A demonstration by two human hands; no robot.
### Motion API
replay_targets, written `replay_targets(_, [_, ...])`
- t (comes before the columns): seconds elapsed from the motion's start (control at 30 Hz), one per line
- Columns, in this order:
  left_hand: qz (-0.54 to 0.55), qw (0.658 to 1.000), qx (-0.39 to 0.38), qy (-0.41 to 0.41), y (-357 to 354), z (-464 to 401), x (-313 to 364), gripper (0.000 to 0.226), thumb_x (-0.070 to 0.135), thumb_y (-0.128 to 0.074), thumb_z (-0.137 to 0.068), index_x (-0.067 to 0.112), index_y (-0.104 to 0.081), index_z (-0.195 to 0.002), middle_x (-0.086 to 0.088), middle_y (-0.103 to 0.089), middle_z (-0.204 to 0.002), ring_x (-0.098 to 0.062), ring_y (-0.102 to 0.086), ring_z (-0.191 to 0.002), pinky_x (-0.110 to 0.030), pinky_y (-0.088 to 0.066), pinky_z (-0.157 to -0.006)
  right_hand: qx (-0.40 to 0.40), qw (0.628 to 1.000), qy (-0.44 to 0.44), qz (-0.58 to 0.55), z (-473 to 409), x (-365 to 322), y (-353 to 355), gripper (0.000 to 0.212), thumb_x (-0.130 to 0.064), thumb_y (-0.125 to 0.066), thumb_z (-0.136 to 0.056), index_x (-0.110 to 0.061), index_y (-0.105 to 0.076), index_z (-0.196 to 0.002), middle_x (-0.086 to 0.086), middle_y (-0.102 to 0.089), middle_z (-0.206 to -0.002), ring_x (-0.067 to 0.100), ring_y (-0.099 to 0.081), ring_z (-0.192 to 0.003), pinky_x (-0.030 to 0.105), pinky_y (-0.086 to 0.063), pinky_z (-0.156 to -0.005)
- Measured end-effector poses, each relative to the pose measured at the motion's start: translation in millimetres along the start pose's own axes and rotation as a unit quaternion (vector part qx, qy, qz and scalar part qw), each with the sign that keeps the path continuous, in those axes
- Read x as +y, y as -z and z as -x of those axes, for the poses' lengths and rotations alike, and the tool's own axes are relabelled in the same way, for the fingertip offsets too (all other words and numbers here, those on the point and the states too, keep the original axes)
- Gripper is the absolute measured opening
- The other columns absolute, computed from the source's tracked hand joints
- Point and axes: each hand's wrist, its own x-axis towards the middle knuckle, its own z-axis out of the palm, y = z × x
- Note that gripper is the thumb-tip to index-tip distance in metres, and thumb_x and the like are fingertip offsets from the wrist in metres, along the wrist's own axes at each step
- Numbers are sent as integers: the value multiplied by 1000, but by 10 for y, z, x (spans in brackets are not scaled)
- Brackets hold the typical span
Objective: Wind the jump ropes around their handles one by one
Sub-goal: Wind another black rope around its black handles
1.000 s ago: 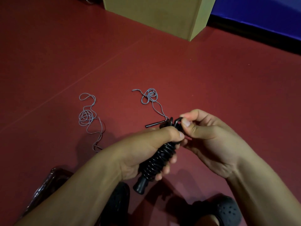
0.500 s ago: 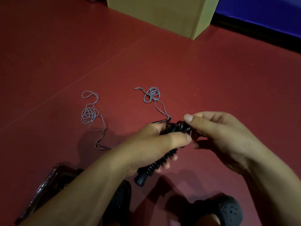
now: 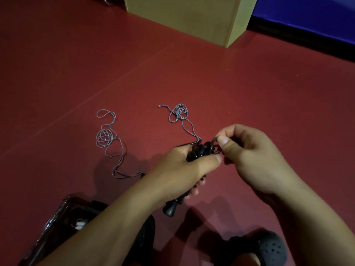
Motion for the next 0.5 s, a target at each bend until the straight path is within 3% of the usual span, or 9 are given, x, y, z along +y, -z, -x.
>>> replay_targets(0.13, [62, 998, 21, 0, -31, -51, 71, 33, 52, -64, -85, 20, -64, -83, -3, -63, -67, -20, -56, -55, -27, -43, -50, 98, 992, 33, -68, -50, -38, -130, 17, -14, -52, -100, -18, -60, -84, -3, -57, -69, 12, -50, -63, 35, -44, -62])
replay_targets(0.23, [79, 996, 43, -16, -16, -50, 102, 43, 56, -63, -85, 13, -65, -89, -4, -62, -66, -21, -57, -55, -29, -45, -50, 123, 979, 29, -160, -98, -124, -242, 19, -13, -51, -100, -17, -60, -84, -5, -58, -68, 15, -51, -66, 39, -46, -65])
replay_targets(0.33, [86, 993, 77, -18, 109, 49, 91, 54, 63, -61, -83, 10, -64, -93, -4, -63, -66, -20, -58, -54, -29, -46, -49, 93, 972, 17, -217, -151, -185, -423, 22, -16, -54, -99, -21, -63, -80, -6, -59, -67, 18, -53, -68, 42, -47, -69])
replay_targets(0.43, [80, 989, 128, -9, 361, 284, 30, 40, 64, -62, -82, 24, -69, -83, -2, -65, -66, -19, -59, -54, -30, -47, -53, 18, 970, 23, -239, -185, -281, -704, 22, -18, -58, -97, -23, -67, -78, 7, -61, -76, 23, -53, -72, 40, -47, -67])
replay_targets(0.5, [17, 988, 156, -1, 528, 376, -23, 43, 65, -62, -81, 22, -67, -79, 3, -62, -62, -17, -57, -53, -33, -46, -57, 1, 968, 11, -251, -200, -304, -864, 14, -14, -60, -95, -17, -68, -85, 9, -63, -79, 23, -55, -73, 35, -48, -67])
